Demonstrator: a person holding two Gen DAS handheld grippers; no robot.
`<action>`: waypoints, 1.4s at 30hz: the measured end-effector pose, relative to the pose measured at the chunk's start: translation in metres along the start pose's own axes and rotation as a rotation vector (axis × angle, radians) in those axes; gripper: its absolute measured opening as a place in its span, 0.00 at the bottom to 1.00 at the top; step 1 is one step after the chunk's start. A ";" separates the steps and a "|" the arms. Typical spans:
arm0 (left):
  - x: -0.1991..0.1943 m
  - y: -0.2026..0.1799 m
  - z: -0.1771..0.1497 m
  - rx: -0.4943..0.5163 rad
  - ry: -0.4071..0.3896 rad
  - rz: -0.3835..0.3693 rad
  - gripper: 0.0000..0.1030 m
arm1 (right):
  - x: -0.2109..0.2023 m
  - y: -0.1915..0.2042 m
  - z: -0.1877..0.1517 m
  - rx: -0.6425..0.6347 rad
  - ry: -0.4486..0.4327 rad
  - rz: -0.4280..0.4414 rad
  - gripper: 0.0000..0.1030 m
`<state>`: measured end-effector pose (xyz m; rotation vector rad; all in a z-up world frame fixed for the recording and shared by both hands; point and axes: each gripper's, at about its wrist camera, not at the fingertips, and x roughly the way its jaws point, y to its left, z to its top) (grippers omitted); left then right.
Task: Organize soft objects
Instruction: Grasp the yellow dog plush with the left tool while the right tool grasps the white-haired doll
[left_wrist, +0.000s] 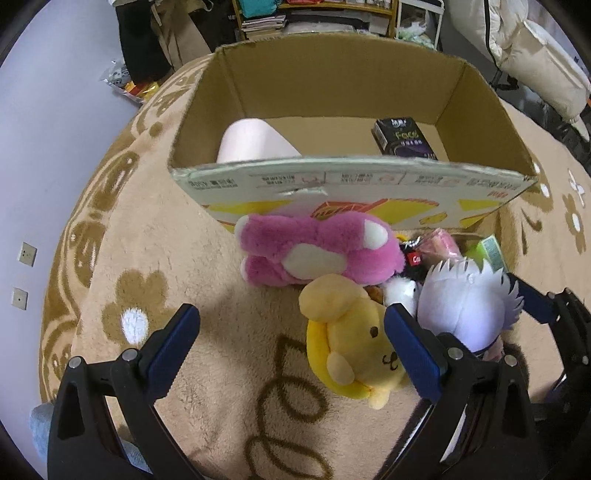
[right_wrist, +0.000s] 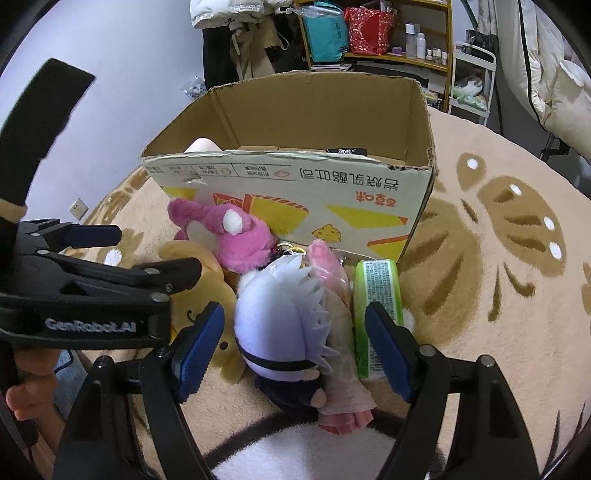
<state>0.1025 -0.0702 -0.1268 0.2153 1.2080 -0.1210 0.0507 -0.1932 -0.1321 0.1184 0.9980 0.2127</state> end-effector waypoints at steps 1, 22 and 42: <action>0.002 -0.001 -0.001 0.007 0.004 0.001 0.96 | 0.000 0.000 0.000 0.000 0.000 0.000 0.80; 0.010 0.003 -0.003 -0.026 0.040 -0.075 0.66 | 0.001 0.001 -0.002 -0.005 0.002 -0.021 0.80; 0.006 0.008 -0.001 -0.035 0.026 -0.074 0.06 | -0.002 -0.006 -0.003 0.015 0.004 0.003 0.53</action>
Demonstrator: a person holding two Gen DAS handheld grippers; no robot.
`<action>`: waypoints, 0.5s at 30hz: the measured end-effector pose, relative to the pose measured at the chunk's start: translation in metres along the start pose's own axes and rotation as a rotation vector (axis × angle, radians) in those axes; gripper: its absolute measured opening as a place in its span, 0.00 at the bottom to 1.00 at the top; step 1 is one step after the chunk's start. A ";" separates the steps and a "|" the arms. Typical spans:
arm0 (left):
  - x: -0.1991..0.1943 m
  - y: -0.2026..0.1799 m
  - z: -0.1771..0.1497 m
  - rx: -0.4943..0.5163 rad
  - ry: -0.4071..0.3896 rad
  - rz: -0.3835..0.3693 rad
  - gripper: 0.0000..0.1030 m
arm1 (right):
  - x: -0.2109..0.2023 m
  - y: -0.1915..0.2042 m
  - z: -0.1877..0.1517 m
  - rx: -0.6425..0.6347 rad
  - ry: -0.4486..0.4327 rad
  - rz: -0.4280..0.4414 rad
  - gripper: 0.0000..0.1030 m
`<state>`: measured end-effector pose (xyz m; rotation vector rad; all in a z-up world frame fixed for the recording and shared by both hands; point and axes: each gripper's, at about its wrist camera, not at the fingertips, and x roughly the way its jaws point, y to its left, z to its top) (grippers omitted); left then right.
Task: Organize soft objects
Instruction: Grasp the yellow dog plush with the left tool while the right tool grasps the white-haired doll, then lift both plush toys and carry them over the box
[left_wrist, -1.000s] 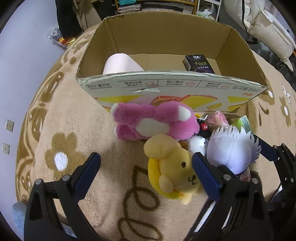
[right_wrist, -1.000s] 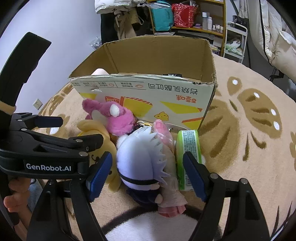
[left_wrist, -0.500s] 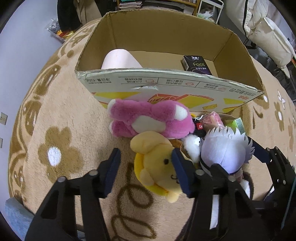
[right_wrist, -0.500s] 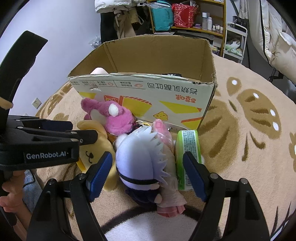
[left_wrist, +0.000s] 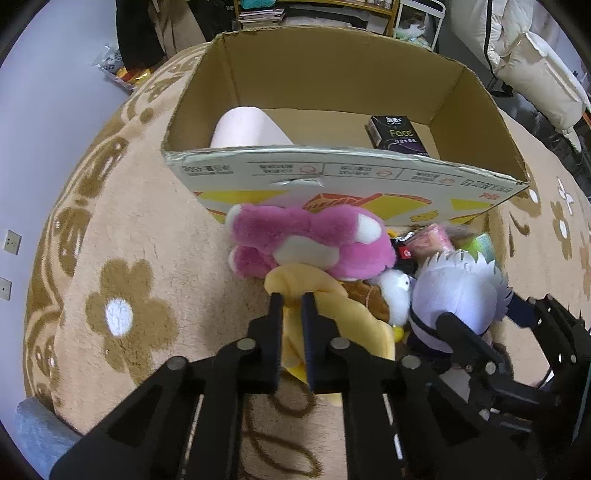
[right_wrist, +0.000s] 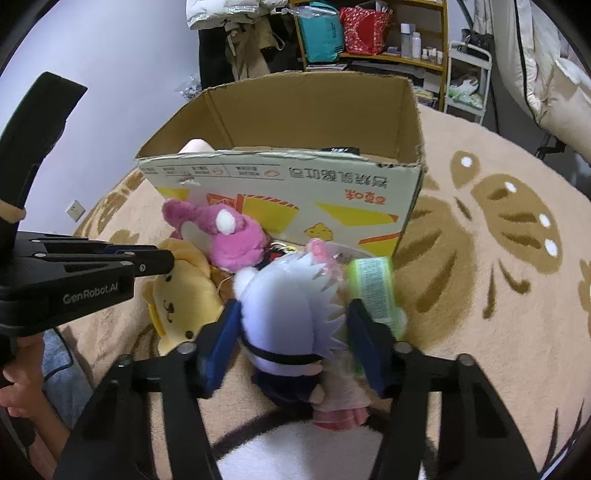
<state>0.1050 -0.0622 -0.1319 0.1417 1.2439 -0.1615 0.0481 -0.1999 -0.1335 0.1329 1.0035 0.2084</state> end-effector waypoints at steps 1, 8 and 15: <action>0.000 0.001 0.000 0.000 -0.001 0.003 0.06 | 0.001 0.000 0.000 0.002 0.005 0.002 0.49; -0.002 0.003 0.000 -0.006 -0.004 -0.016 0.02 | -0.001 -0.002 0.000 0.014 0.002 0.017 0.48; 0.002 0.005 0.000 -0.025 0.034 -0.050 0.09 | -0.002 -0.005 0.001 0.038 0.003 0.021 0.48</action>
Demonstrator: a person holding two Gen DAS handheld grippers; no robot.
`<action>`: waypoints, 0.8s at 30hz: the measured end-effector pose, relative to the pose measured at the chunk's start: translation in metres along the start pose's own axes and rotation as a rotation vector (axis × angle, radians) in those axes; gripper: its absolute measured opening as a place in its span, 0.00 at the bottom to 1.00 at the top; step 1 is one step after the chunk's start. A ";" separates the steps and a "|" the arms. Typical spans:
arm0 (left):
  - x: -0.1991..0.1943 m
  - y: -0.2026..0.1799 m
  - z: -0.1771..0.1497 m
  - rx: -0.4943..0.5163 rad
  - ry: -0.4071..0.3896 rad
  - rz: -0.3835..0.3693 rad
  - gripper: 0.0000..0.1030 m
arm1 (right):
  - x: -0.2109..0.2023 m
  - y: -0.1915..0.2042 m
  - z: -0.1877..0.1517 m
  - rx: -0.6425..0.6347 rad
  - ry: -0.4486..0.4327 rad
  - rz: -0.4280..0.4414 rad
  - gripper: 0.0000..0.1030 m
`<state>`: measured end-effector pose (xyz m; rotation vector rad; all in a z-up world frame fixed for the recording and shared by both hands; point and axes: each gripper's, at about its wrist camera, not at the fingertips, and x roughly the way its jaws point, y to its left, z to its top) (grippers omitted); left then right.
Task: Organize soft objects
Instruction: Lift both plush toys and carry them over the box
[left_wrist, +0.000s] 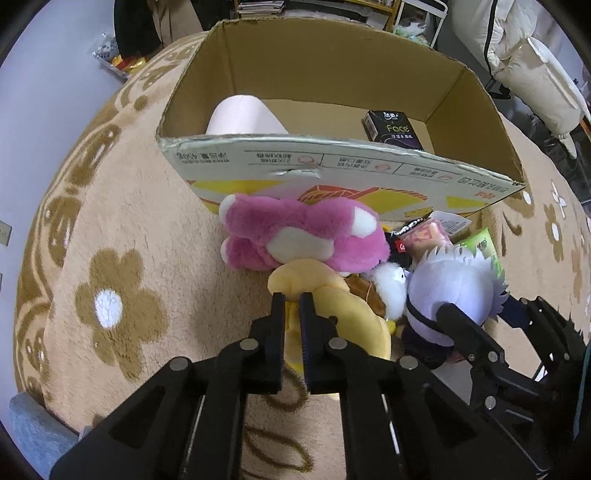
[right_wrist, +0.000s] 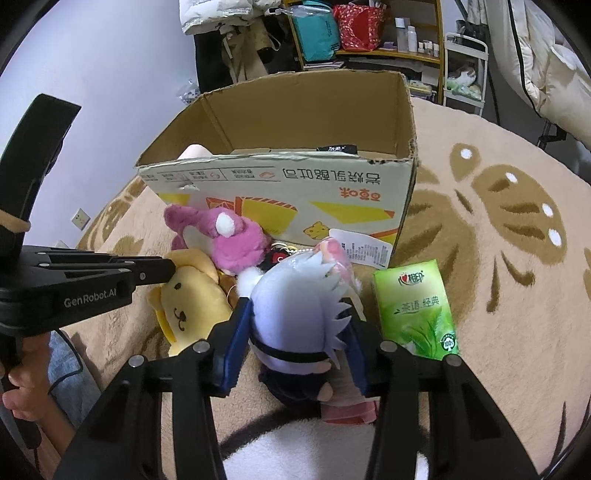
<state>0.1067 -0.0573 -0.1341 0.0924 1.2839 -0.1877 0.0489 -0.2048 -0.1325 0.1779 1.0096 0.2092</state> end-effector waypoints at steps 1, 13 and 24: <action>0.001 0.001 0.000 -0.004 0.005 -0.005 0.12 | 0.001 0.000 0.000 0.002 0.004 0.001 0.48; 0.006 0.003 0.002 -0.009 0.022 0.018 0.39 | -0.022 -0.005 0.004 0.021 -0.073 0.043 0.48; 0.005 -0.007 -0.002 0.036 0.055 -0.045 0.53 | -0.040 -0.018 0.009 0.058 -0.119 0.047 0.48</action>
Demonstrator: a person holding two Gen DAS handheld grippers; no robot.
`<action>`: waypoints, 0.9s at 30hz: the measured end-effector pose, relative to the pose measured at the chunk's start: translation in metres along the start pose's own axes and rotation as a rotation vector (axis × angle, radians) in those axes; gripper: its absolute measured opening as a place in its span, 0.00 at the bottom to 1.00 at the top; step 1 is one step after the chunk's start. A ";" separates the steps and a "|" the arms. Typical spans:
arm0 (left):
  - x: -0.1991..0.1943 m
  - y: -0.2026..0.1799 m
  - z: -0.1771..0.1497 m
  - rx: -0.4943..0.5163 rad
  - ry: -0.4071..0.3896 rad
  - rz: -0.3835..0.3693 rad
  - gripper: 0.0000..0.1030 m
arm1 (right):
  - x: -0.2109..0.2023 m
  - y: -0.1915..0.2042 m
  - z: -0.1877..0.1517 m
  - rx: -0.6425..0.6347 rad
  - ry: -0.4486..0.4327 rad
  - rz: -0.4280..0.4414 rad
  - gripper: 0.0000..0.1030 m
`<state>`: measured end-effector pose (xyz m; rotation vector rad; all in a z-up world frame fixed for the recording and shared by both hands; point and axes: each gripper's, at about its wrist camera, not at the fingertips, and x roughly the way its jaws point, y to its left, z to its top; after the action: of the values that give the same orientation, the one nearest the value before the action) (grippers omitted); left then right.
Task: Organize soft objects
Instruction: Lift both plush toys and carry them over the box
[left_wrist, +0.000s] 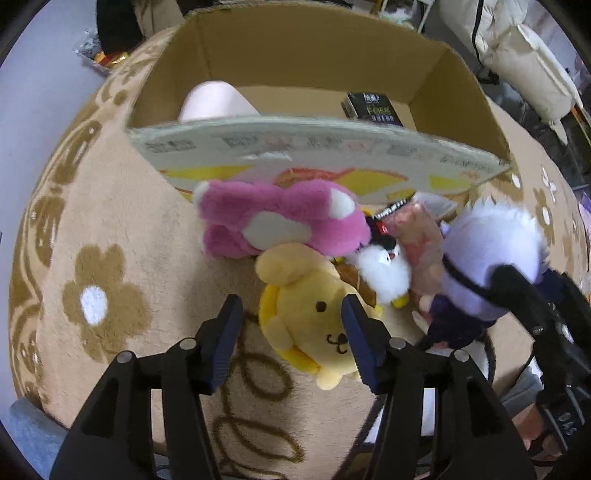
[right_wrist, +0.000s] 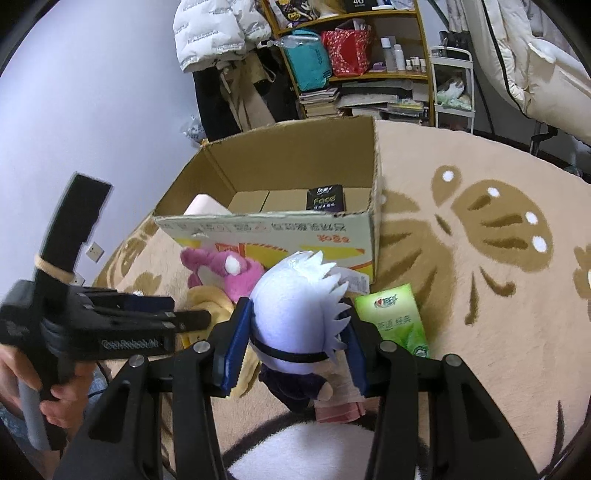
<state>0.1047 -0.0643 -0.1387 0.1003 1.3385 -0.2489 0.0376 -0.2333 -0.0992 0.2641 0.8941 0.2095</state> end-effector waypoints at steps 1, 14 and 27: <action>0.003 -0.001 0.001 0.001 0.008 -0.003 0.53 | -0.001 -0.001 0.001 0.001 -0.004 -0.001 0.48; 0.022 -0.035 -0.001 0.074 0.005 0.071 0.48 | -0.002 -0.002 0.003 0.013 -0.014 0.003 0.48; 0.009 -0.052 -0.019 0.107 -0.046 0.097 0.38 | -0.010 -0.006 0.005 0.025 -0.035 0.014 0.48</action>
<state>0.0760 -0.1114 -0.1480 0.2476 1.2703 -0.2388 0.0363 -0.2420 -0.0908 0.2964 0.8603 0.2068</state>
